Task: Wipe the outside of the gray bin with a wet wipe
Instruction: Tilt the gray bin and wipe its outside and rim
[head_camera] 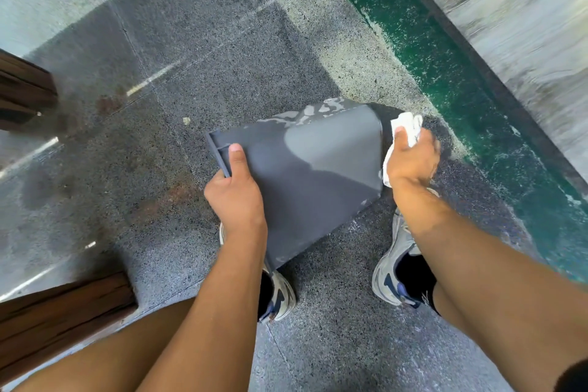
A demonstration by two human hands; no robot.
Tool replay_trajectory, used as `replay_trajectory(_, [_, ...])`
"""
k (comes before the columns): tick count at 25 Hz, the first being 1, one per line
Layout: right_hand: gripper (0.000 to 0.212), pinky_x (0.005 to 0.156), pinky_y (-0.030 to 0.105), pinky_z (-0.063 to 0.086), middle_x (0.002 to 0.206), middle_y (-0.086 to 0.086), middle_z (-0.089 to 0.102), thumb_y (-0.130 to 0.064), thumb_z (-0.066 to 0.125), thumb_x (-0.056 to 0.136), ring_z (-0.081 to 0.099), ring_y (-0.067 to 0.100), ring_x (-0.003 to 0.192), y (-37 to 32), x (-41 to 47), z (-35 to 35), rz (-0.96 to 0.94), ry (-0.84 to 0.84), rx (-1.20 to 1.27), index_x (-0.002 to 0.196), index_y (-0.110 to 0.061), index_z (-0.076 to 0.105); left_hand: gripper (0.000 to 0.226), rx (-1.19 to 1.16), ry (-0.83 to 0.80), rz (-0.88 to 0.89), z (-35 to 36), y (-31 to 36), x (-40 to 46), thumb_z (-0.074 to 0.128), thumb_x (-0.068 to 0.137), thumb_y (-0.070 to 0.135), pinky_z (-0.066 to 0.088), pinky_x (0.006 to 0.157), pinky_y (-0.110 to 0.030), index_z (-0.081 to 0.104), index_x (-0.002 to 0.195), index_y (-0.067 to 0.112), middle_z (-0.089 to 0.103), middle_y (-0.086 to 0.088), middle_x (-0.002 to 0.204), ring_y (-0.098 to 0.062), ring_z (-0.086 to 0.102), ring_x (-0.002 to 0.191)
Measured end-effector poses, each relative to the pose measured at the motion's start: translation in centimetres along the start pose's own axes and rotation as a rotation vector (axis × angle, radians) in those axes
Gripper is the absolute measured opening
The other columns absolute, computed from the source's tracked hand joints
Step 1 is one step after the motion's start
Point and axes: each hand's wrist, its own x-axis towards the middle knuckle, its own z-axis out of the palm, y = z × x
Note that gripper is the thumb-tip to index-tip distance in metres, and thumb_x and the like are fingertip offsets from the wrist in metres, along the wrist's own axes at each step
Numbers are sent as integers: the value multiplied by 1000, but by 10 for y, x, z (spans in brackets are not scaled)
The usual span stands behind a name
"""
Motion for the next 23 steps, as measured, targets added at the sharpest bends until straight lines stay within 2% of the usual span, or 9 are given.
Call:
replay_trajectory(4, [45,83,32,46,127,16,63,-37,62,96,62,34,112,-12,-18,-13,76,44,244,134,-14,52,61,-4,-79,-33,-4,18,-16,55,95,56,28,47,-29,30,51,21,32,11,42,-8,30,42])
replay_trajectory(7, [41,79,27,44,123,6,63,-32,61,96,62,24,103,-31,-43,-22,26,-3,365,135,-22,53,52,-66,-103,-223,-12,25,-23,50,93,62,33,62,-35,50,62,20,46,4,63,-16,41,59])
replay_trajectory(9, [39,78,27,44,121,5,60,-27,61,94,58,21,100,-47,-57,-29,-19,-20,404,132,-24,56,43,-146,-199,-243,-14,23,-22,49,93,63,39,68,-30,60,77,24,55,8,75,-13,49,70])
replay_trajectory(10, [39,78,29,46,121,5,59,-26,61,92,58,22,101,-55,-64,-33,-43,-39,416,130,-25,58,46,-182,-261,-254,-13,21,-19,49,89,68,44,78,-29,66,87,25,62,10,85,-11,56,80])
replay_trajectory(12, [38,82,32,51,121,4,61,-26,60,90,60,23,102,-68,-78,-38,-103,-116,413,127,-26,58,81,-211,-350,-324,-12,20,-16,47,74,83,43,105,-37,67,122,20,68,8,119,-14,62,110])
replay_trajectory(14, [37,84,37,55,117,1,63,-31,58,88,63,21,101,-78,-95,-41,-183,-235,377,125,-29,57,105,-182,-378,-387,-7,14,-15,41,64,92,36,114,-43,57,140,20,63,5,136,-20,56,127])
replay_trajectory(19, [36,87,42,53,109,0,66,-43,55,83,62,23,99,-103,-129,-46,-363,-408,223,113,-24,61,98,-70,-459,-386,-13,41,-31,13,77,87,37,113,-46,57,138,24,62,0,133,-25,55,125])
replay_trajectory(21, [30,87,41,51,109,0,64,-39,57,85,60,24,99,-113,-137,-49,-441,-427,201,108,-21,63,94,-93,-481,-392,-12,40,-30,17,78,85,45,107,-47,63,132,24,70,-4,124,-28,63,115])
replay_trajectory(23, [26,85,39,49,109,0,61,-33,58,88,58,23,99,-122,-143,-53,-520,-450,189,111,-21,64,75,-176,-493,-437,-10,35,-29,31,87,75,52,99,-49,69,122,20,77,-7,108,-29,71,101])
